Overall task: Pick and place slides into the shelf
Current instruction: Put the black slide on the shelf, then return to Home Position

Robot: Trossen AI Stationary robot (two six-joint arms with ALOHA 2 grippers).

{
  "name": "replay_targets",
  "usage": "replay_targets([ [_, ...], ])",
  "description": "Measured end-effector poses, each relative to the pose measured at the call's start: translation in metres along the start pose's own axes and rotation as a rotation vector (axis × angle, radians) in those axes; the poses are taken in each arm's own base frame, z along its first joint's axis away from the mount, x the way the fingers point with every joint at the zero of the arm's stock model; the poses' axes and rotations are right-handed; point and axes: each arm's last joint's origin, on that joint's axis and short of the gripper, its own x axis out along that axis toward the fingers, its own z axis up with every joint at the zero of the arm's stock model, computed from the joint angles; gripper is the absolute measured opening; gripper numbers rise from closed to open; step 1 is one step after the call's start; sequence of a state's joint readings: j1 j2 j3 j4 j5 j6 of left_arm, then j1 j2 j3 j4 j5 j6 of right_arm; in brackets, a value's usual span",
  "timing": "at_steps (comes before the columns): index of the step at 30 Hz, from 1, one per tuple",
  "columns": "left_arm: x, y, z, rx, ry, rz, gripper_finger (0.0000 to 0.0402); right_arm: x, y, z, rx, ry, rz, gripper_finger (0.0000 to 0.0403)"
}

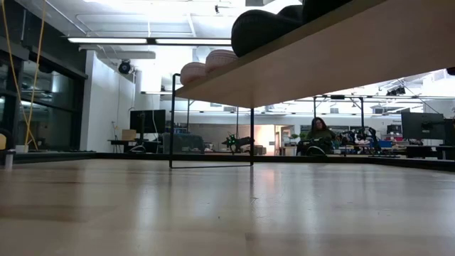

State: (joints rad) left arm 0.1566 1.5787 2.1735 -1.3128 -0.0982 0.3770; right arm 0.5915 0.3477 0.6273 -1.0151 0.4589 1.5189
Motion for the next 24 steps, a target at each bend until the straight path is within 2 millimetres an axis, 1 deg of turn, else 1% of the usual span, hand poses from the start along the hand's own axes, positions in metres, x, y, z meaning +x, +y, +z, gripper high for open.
replay_targets([
  [6, 0.000, 0.000, 0.000, 0.000, 0.000, 0.000, 0.0074, 0.013, 0.005, -0.009, -0.032, 0.108, -0.111, 0.0083],
  [10, 0.000, 0.000, 0.000, 0.000, 0.000, 0.000, 0.0074, 0.019, 0.012, -0.012, -0.045, 0.123, -0.103, 0.0066],
  [18, 0.000, 0.000, 0.000, 0.003, 0.000, 0.000, 0.0074, 0.027, 0.024, -0.017, -0.077, 0.173, -0.050, 0.0060],
  [21, 0.000, 0.000, 0.000, 0.008, 0.000, 0.000, 0.0074, 0.027, 0.020, -0.017, -0.067, 0.154, -0.096, 0.0060],
  [24, 0.000, 0.000, 0.000, 0.009, 0.001, -0.001, 0.0074, 0.025, 0.013, -0.013, -0.044, 0.061, -0.158, 0.0060],
])
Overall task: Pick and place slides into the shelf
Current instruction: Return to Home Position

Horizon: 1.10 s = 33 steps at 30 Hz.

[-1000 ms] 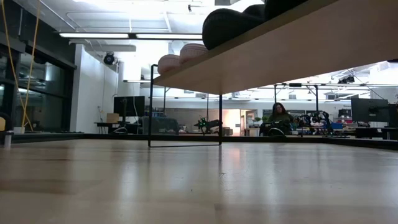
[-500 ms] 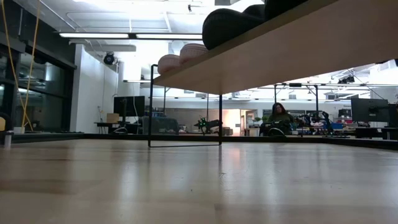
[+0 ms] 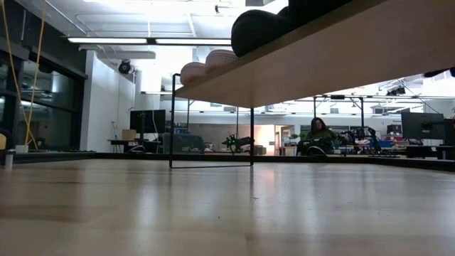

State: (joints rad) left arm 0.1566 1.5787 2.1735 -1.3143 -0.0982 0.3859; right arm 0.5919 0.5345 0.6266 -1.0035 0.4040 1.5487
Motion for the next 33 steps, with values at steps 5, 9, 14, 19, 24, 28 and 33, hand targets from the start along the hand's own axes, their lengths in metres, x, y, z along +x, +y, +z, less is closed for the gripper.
replay_targets([
  [5, 0.000, 0.000, 0.000, 0.012, 0.003, -0.001, 0.0074, -0.008, -0.003, 0.009, -0.007, -0.200, 0.059, 0.0059],
  [9, -0.010, 0.008, -0.002, 0.002, -0.039, 0.041, 0.0069, -0.033, 0.007, 0.022, -0.072, -0.312, 0.206, 0.0046],
  [14, -0.050, 0.017, -0.012, -0.040, -0.132, 0.140, 0.0024, -0.090, 0.038, 0.048, -0.232, -0.560, 0.529, 0.0016],
  [19, -0.105, 0.017, -0.034, -0.101, -0.206, 0.263, 0.0011, -0.139, 0.069, 0.065, -0.536, -0.823, 0.847, 0.0003],
  [24, -0.136, 0.009, -0.052, -0.193, -0.262, 0.299, 0.0003, -0.130, 0.079, 0.059, -0.738, -0.845, 0.818, 0.0000],
  [28, -0.142, -0.004, -0.071, -0.251, -0.295, 0.368, 0.0001, -0.100, 0.065, 0.048, -0.658, -0.754, 0.762, 0.0000],
  [33, -0.120, -0.025, -0.097, -0.274, -0.476, 0.360, 0.0001, -0.067, 0.043, 0.033, -0.512, -0.775, 0.873, 0.0000],
])
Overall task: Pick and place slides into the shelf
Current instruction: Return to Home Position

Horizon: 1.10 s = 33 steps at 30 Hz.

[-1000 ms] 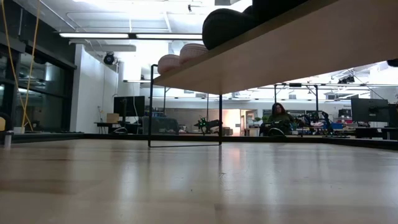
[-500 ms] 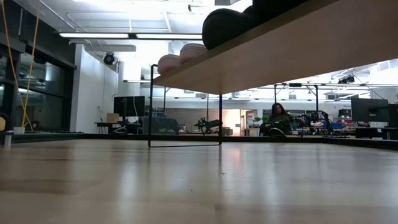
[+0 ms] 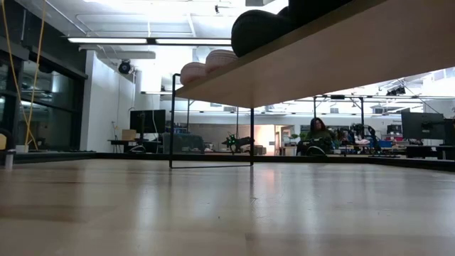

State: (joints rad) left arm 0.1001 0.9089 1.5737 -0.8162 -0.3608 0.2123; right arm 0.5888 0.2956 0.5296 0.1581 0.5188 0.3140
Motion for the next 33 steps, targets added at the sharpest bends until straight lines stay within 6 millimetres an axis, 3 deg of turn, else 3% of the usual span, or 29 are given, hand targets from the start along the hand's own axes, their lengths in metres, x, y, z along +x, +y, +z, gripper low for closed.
replay_targets([
  [5, 0.015, -0.024, -0.052, -0.034, -0.211, -0.009, 0.0000, -0.011, -0.011, -0.017, 0.068, -0.146, 0.072, 0.0000],
  [17, 0.011, -0.048, -0.163, -0.124, -0.551, 0.012, 0.0000, -0.018, -0.016, -0.016, 0.121, -0.195, 0.057, 0.0000],
  [23, 0.006, -0.052, -0.197, -0.145, -0.597, 0.026, 0.0000, -0.017, -0.017, -0.020, 0.160, -0.158, 0.039, 0.0000],
  [33, 0.013, -0.062, -0.230, -0.136, -0.541, 0.015, 0.0000, -0.016, -0.019, -0.025, 0.142, -0.125, -0.012, 0.0000],
])
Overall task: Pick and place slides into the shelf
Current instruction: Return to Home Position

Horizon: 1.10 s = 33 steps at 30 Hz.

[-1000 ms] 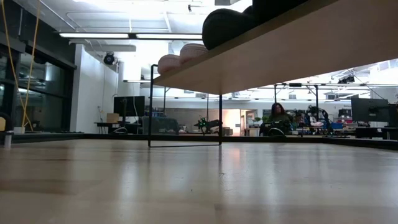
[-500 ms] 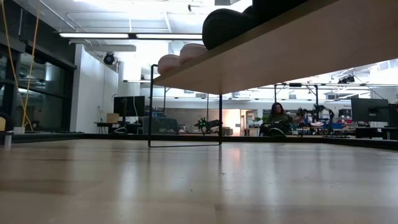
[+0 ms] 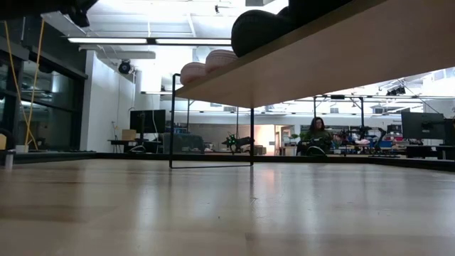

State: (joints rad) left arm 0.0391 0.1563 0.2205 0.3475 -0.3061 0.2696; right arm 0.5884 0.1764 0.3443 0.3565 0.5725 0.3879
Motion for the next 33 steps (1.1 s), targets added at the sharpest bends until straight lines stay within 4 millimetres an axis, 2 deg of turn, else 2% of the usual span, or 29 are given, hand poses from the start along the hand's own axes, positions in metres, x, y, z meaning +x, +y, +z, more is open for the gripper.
replay_targets([
  [5, -0.006, -0.002, -0.015, -0.016, -0.011, -0.003, 0.0000, 0.000, -0.001, 0.000, -0.021, -0.009, -0.024, 0.0000],
  [12, -0.019, -0.004, -0.033, -0.056, -0.145, 0.014, 0.0000, 0.000, -0.001, 0.001, -0.026, -0.026, -0.052, 0.0000],
  [18, -0.020, -0.006, -0.041, -0.060, -0.102, -0.013, 0.0000, 0.000, -0.002, 0.002, -0.021, -0.042, -0.073, 0.0000],
  [27, -0.023, -0.016, -0.071, -0.036, 0.192, -0.170, 0.0000, 0.000, -0.001, 0.006, 0.006, -0.087, -0.087, 0.0000],
  [33, -0.027, -0.021, -0.084, -0.063, 0.325, -0.288, 0.0000, 0.000, 0.000, 0.008, 0.018, -0.101, -0.079, 0.0000],
])
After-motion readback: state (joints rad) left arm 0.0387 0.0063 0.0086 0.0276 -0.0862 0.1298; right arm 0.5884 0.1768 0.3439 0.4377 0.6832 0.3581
